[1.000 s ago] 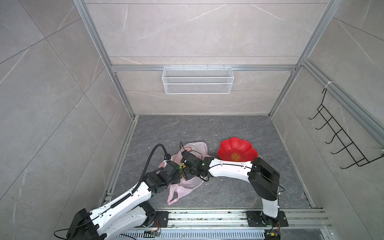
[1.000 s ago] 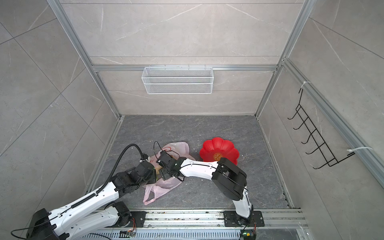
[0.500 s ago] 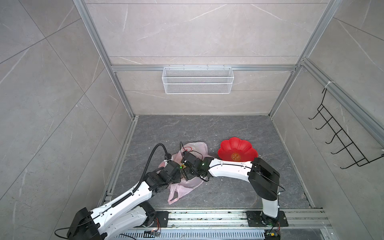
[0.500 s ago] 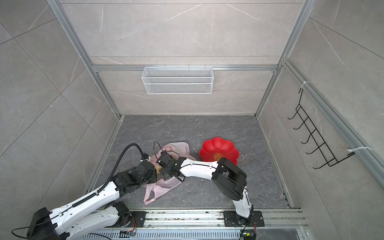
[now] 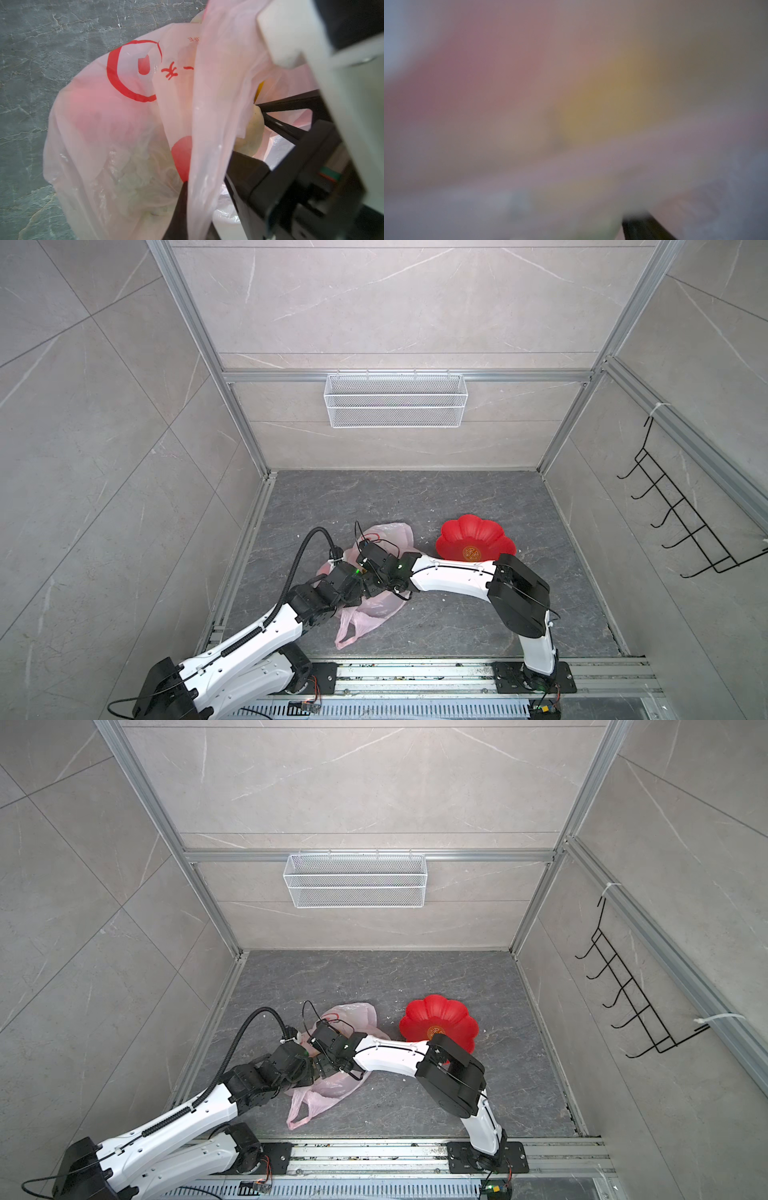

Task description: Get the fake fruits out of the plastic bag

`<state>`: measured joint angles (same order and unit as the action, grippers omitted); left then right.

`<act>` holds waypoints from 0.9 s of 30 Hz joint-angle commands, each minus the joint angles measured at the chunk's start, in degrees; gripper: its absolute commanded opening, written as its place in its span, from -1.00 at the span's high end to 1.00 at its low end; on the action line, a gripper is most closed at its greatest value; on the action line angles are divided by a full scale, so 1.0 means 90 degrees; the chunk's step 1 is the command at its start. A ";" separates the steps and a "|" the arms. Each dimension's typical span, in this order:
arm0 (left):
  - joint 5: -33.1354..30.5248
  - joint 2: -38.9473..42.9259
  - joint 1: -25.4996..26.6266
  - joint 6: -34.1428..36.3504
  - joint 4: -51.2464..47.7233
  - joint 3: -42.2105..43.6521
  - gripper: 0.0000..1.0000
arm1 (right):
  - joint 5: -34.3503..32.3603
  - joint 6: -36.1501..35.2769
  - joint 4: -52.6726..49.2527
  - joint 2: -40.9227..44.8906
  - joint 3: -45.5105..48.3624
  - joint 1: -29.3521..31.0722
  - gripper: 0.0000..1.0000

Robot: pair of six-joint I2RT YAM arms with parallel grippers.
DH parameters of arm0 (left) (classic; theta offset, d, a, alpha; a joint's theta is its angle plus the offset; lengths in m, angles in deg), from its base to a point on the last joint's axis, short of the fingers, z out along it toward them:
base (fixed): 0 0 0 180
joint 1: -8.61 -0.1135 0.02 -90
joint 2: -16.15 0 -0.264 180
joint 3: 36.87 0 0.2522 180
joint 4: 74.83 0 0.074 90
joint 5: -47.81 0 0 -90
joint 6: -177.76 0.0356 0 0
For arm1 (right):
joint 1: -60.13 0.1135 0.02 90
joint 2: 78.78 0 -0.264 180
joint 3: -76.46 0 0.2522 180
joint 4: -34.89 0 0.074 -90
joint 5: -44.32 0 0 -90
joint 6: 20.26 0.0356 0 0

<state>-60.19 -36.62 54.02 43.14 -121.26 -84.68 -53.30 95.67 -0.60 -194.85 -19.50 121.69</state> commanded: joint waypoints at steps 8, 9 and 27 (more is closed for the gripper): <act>-0.0031 0.0073 0.0014 -0.0017 0.0127 -0.0011 0.93 | -0.0072 0.0156 -0.0132 -0.0060 -0.0041 -0.0013 -0.28; -0.0031 0.0073 0.0014 -0.0017 0.0132 -0.0014 0.93 | -0.0106 0.0145 -0.0100 -0.0012 -0.0028 -0.0014 -0.20; -0.0012 -0.0064 0.0014 0.0012 0.0237 -0.0055 0.94 | -0.0145 0.0241 0.0189 0.1170 0.0117 -0.0013 -0.05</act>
<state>-60.10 -37.19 54.02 43.14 -120.27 -84.68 -54.00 97.00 -0.17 -187.05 -19.32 121.69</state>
